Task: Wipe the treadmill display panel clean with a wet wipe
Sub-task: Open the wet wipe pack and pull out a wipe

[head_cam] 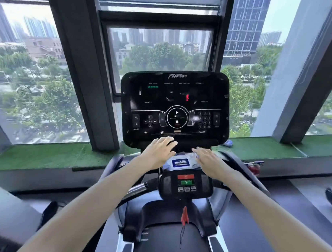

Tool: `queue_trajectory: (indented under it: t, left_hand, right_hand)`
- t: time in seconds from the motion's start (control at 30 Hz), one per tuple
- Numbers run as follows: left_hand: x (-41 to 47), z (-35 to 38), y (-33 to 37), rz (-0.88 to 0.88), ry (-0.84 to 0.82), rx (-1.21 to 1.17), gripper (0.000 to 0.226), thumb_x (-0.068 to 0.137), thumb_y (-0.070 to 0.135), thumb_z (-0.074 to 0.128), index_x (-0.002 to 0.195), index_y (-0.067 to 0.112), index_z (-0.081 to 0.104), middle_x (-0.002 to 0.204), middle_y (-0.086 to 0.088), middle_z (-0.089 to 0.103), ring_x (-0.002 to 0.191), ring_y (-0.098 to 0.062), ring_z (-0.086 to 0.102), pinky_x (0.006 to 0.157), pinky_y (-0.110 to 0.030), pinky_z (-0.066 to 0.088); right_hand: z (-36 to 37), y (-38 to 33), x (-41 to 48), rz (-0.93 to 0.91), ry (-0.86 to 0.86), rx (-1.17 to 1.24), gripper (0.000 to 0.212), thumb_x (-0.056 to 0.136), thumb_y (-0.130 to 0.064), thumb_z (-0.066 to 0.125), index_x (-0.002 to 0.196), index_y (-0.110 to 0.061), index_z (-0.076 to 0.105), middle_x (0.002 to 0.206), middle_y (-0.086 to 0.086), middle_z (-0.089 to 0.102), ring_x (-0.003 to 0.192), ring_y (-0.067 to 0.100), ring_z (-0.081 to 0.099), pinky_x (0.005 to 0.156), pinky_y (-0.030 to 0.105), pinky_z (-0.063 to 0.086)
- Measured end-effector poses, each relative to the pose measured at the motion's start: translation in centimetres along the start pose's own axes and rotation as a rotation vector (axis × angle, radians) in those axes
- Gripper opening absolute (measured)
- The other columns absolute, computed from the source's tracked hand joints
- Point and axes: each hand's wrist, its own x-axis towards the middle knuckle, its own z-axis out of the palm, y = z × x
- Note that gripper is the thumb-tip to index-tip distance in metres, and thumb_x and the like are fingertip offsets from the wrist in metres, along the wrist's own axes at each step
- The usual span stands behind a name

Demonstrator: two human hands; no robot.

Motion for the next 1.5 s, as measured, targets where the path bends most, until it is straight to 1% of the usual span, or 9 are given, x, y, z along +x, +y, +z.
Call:
queue_trajectory:
  t: [0.37, 0.7, 0.9, 1.03, 1.17, 1.27, 1.37, 1.43, 1.5]
  left_hand:
    - [8.9, 11.5, -0.1, 0.062, -0.300, -0.196, 0.031, 0.099, 0.026, 0.044, 0.123, 0.009, 0.051, 0.124, -0.005, 0.051, 0.112, -0.022, 0.049, 0.085, -0.031, 0.043]
    - [9.5, 16.7, -0.3, 0.020, -0.367, -0.200, 0.051, 0.091, 0.035, 0.055, 0.135, 0.012, 0.044, 0.137, -0.002, 0.044, 0.128, -0.020, 0.036, 0.104, -0.032, 0.031]
    - [9.5, 17.0, -1.1, 0.260, -0.281, -0.028, 0.032, 0.073, 0.030, 0.069, 0.097, 0.009, 0.069, 0.093, -0.002, 0.069, 0.081, -0.021, 0.065, 0.062, -0.028, 0.055]
    - [10.1, 15.4, -1.2, 0.227, -0.387, -0.127, 0.019, 0.086, 0.012, 0.050, 0.096, 0.002, 0.063, 0.091, -0.011, 0.066, 0.079, -0.032, 0.064, 0.061, -0.035, 0.052]
    - [10.4, 13.4, -1.6, 0.129, -0.350, -0.030, 0.029, 0.077, -0.003, 0.052, 0.105, 0.003, 0.057, 0.098, -0.012, 0.063, 0.086, -0.032, 0.064, 0.068, -0.038, 0.048]
    - [10.4, 12.5, -1.0, 0.190, -0.229, 0.207, 0.028, 0.054, 0.005, 0.055, 0.078, 0.013, 0.067, 0.057, 0.000, 0.061, 0.042, -0.015, 0.059, 0.037, -0.018, 0.036]
    - [10.8, 13.3, -1.0, 0.121, -0.151, 0.247, 0.030, 0.046, 0.004, 0.054, 0.075, 0.014, 0.058, 0.043, 0.005, 0.050, 0.028, -0.011, 0.047, 0.035, -0.013, 0.025]
    - [11.0, 13.2, -1.0, 0.156, -0.220, 0.200, 0.049, 0.037, -0.001, 0.059, 0.083, 0.015, 0.065, 0.047, 0.005, 0.055, 0.031, -0.012, 0.051, 0.036, -0.015, 0.024]
    - [10.6, 13.8, -0.7, 0.204, -0.249, 0.111, 0.047, 0.056, 0.002, 0.066, 0.102, 0.015, 0.063, 0.074, 0.000, 0.065, 0.057, -0.017, 0.065, 0.043, -0.023, 0.036]
  right_hand:
    - [8.5, 6.5, 11.3, -0.027, -0.314, 0.200, 0.033, 0.095, -0.013, 0.038, 0.123, -0.005, 0.053, 0.123, 0.017, 0.055, 0.111, 0.032, 0.051, 0.092, 0.036, 0.043]
    - [12.5, 9.3, 13.5, -0.218, -0.331, 0.184, 0.033, 0.092, -0.008, 0.038, 0.118, 0.000, 0.057, 0.128, 0.015, 0.053, 0.114, 0.031, 0.050, 0.096, 0.034, 0.040]
    - [12.8, 10.3, 14.4, -0.099, -0.287, 0.320, 0.031, 0.084, -0.011, 0.041, 0.098, -0.001, 0.067, 0.110, 0.013, 0.067, 0.102, 0.031, 0.061, 0.088, 0.036, 0.047]
    - [12.6, 9.7, 14.2, -0.035, -0.204, 0.377, 0.022, 0.080, -0.004, 0.045, 0.083, -0.001, 0.067, 0.095, 0.013, 0.070, 0.092, 0.033, 0.063, 0.081, 0.034, 0.048]
    - [12.4, 9.5, 14.0, 0.040, -0.120, 0.438, 0.020, 0.086, -0.012, 0.054, 0.086, 0.001, 0.070, 0.092, 0.012, 0.070, 0.088, 0.028, 0.062, 0.084, 0.031, 0.045]
    - [12.4, 9.5, 14.0, 0.034, -0.150, 0.397, 0.019, 0.086, -0.018, 0.057, 0.086, -0.005, 0.071, 0.088, 0.008, 0.069, 0.083, 0.027, 0.061, 0.080, 0.027, 0.045]
    - [12.0, 8.9, 14.0, 0.037, -0.173, 0.321, 0.025, 0.085, -0.018, 0.057, 0.107, -0.015, 0.070, 0.107, 0.002, 0.066, 0.093, 0.023, 0.062, 0.085, 0.028, 0.047]
    - [11.9, 8.5, 13.8, 0.035, -0.203, 0.255, 0.032, 0.086, -0.017, 0.054, 0.116, -0.020, 0.065, 0.118, 0.000, 0.059, 0.103, 0.023, 0.059, 0.084, 0.028, 0.046]
    - [12.0, 8.2, 13.7, 0.037, -0.217, 0.208, 0.035, 0.088, -0.017, 0.053, 0.121, -0.022, 0.062, 0.122, 0.001, 0.055, 0.106, 0.023, 0.057, 0.084, 0.031, 0.046]
